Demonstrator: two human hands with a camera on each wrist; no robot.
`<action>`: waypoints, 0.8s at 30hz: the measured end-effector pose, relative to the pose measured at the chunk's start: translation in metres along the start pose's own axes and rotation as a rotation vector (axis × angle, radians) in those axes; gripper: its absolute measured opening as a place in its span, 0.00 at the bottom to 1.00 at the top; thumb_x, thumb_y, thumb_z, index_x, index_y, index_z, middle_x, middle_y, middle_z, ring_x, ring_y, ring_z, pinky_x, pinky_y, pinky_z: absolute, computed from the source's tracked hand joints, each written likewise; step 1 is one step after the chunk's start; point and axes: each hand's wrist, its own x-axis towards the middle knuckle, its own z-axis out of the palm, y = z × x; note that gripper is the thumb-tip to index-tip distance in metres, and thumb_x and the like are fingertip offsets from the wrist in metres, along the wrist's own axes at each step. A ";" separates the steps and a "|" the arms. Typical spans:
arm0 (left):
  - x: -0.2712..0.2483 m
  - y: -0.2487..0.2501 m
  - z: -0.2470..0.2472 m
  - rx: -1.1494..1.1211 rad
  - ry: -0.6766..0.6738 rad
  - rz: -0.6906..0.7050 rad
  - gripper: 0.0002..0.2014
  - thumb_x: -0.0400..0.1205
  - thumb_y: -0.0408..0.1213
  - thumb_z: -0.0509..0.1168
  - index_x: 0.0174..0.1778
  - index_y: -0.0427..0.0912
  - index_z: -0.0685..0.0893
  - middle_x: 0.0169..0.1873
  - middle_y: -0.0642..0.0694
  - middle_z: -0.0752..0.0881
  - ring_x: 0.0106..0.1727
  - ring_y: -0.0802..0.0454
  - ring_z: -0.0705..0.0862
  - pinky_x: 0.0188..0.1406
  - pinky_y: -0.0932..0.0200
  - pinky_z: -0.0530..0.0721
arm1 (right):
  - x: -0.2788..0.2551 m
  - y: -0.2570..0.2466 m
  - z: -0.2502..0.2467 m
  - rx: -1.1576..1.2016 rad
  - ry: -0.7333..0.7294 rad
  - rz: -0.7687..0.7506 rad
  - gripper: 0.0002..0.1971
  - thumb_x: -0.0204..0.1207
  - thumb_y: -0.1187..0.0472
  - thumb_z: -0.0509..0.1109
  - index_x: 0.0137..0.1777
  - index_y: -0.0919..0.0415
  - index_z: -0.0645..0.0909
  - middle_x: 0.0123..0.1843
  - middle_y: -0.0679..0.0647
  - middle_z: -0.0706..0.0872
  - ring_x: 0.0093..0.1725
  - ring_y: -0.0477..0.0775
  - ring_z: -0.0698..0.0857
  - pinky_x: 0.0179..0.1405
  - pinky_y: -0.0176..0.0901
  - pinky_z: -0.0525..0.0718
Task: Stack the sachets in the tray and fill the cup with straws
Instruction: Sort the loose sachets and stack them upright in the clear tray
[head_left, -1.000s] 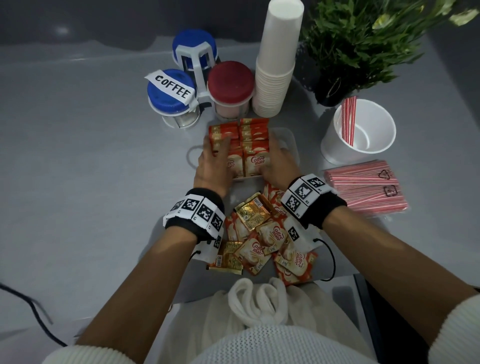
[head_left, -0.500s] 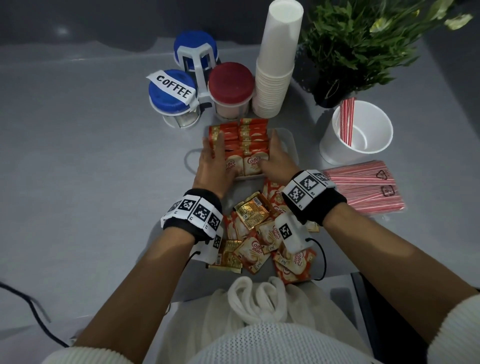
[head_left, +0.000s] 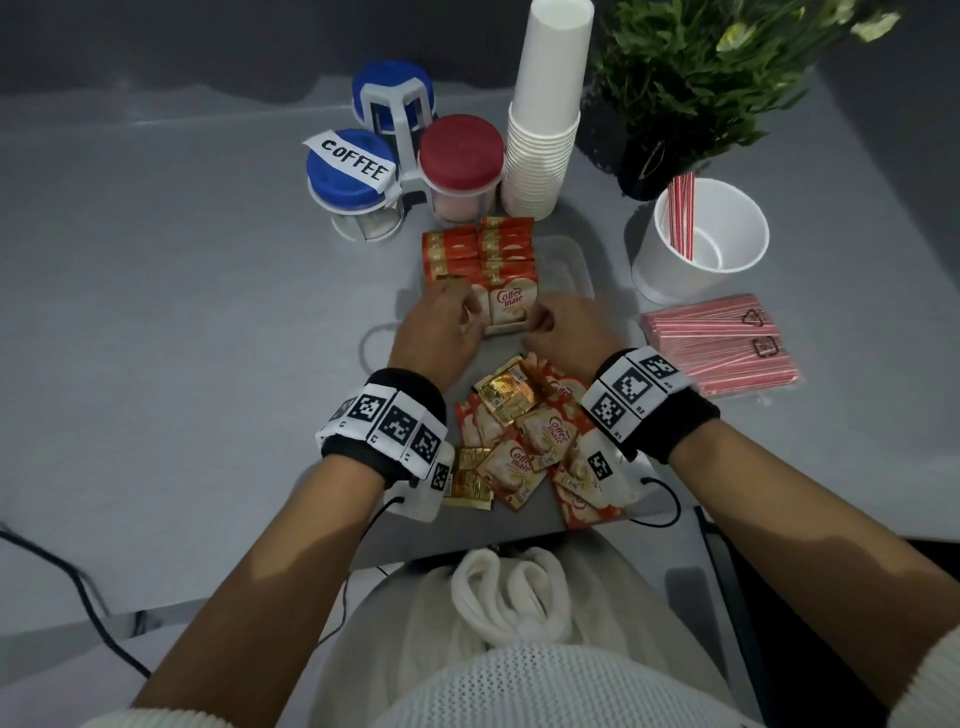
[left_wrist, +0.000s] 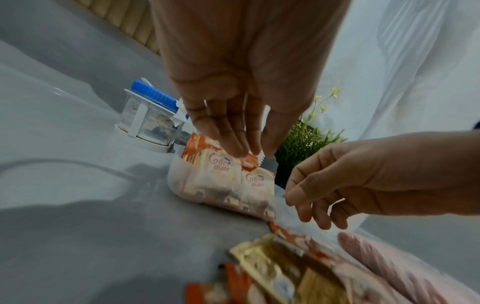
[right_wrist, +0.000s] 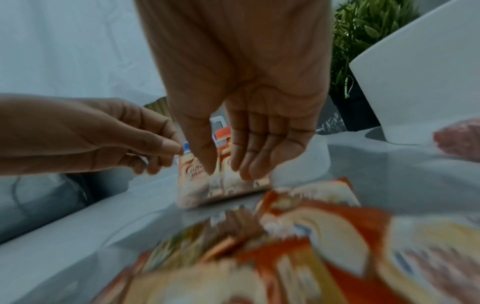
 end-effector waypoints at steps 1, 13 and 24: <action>-0.005 -0.001 0.002 0.012 -0.076 0.009 0.07 0.79 0.32 0.65 0.50 0.34 0.81 0.50 0.38 0.83 0.50 0.44 0.80 0.44 0.59 0.73 | -0.003 0.001 0.005 -0.044 -0.039 0.021 0.06 0.70 0.62 0.71 0.44 0.63 0.80 0.44 0.56 0.82 0.47 0.57 0.82 0.42 0.43 0.75; -0.039 -0.011 0.034 0.069 -0.358 -0.133 0.19 0.73 0.36 0.73 0.57 0.37 0.76 0.59 0.39 0.76 0.58 0.43 0.78 0.55 0.54 0.76 | -0.022 0.003 0.031 -0.266 -0.093 0.124 0.23 0.61 0.53 0.81 0.51 0.64 0.79 0.58 0.63 0.82 0.59 0.63 0.80 0.53 0.48 0.77; -0.036 0.004 0.026 0.088 -0.284 -0.029 0.33 0.74 0.40 0.72 0.73 0.38 0.67 0.71 0.39 0.71 0.71 0.42 0.72 0.68 0.48 0.75 | -0.023 -0.010 0.006 0.378 0.106 0.151 0.11 0.74 0.66 0.70 0.47 0.57 0.69 0.38 0.50 0.78 0.36 0.47 0.78 0.32 0.36 0.77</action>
